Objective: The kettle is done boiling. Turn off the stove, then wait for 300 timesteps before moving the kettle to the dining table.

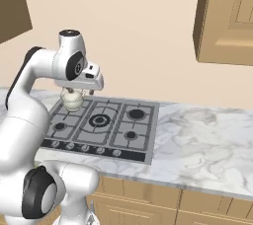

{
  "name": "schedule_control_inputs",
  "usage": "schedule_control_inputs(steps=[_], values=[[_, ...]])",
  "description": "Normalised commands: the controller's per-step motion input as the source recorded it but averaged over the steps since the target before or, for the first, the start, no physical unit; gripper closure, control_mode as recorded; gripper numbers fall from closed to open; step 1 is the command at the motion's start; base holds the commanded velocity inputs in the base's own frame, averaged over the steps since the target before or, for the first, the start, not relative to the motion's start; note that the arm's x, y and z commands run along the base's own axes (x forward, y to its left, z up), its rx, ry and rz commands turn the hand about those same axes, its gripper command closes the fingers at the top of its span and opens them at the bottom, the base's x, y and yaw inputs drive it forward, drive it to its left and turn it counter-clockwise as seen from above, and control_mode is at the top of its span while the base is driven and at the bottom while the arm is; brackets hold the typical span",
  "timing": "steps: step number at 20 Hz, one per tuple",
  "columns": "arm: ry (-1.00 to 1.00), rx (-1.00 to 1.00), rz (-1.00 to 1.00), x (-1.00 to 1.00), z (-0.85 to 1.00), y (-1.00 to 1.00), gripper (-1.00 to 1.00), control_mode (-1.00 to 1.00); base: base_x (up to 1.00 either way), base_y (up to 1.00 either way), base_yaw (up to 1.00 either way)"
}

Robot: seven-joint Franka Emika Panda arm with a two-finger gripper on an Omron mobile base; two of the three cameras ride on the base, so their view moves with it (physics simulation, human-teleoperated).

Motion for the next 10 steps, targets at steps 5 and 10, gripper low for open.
schedule_control_inputs(steps=[5,10], values=[[-0.01,-0.03,0.16,-0.09,-0.19,0.38,-1.00,-1.00,0.00,0.00,0.00],[-0.06,-0.05,0.15,-0.25,-0.17,0.33,-1.00,-1.00,0.00,0.00,0.00]])
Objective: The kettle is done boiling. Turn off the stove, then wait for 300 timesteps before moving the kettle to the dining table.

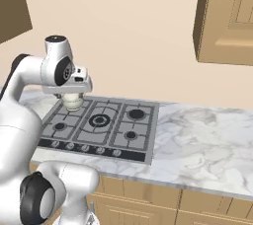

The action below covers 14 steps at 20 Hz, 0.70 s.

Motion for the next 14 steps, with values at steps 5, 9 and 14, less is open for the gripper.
schedule_control_inputs(steps=[5,9,14], values=[[-0.11,-0.05,0.13,-0.37,-0.14,0.28,-1.00,-1.00,0.00,0.00,0.00],[-0.04,-0.01,0.11,-0.22,-0.30,0.13,-1.00,-1.00,0.00,0.00,0.00],[0.00,0.00,0.09,-0.02,-0.36,0.00,-1.00,-1.00,0.00,0.00,0.00]])
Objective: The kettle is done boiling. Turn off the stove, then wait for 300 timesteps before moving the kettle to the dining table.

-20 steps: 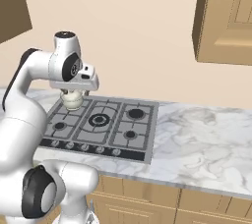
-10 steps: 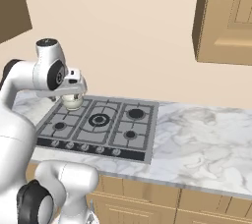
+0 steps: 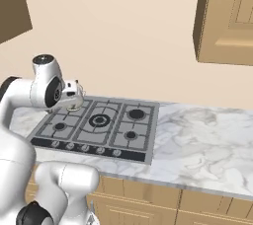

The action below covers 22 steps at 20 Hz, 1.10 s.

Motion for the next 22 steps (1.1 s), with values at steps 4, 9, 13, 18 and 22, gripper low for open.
schedule_control_inputs(steps=[4,9,13,18,22], values=[[0.00,0.00,0.09,-0.07,-0.36,0.08,-1.00,-1.00,0.00,0.00,0.00],[0.00,0.00,0.06,-0.21,-0.29,0.07,-1.00,-1.00,0.00,0.00,0.00],[-0.01,0.00,0.03,-0.33,-0.22,0.05,-1.00,-1.00,0.00,0.00,0.00],[-0.02,-0.02,0.03,-0.11,-0.21,0.00,-1.00,-1.00,0.00,0.00,0.00],[-0.04,-0.04,0.08,0.00,-0.20,0.00,-1.00,-1.00,0.00,0.00,0.00]])
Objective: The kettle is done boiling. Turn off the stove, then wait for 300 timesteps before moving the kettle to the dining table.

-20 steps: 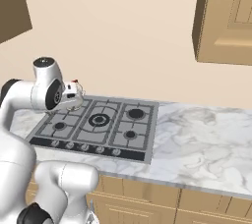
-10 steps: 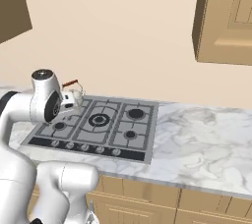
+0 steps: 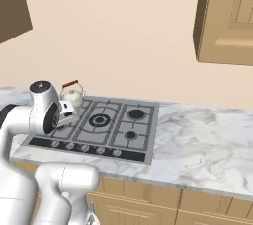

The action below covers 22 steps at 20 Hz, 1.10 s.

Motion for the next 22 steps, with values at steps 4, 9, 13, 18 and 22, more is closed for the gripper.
schedule_control_inputs(steps=[4,9,13,18,22], values=[[-0.01,-0.02,0.08,0.00,-0.17,0.00,-1.00,-1.00,0.00,0.00,0.00],[0.00,-0.01,0.09,0.00,-0.20,0.01,-1.00,-1.00,0.00,0.00,0.00],[0.00,-0.02,0.10,0.00,-0.22,0.03,-1.00,-1.00,0.00,0.00,0.00],[0.00,-0.03,0.07,0.01,-0.21,0.05,-1.00,-1.00,0.00,0.00,0.00],[0.00,-0.04,0.01,0.06,-0.19,0.04,-1.00,-1.00,0.00,0.00,0.00]])
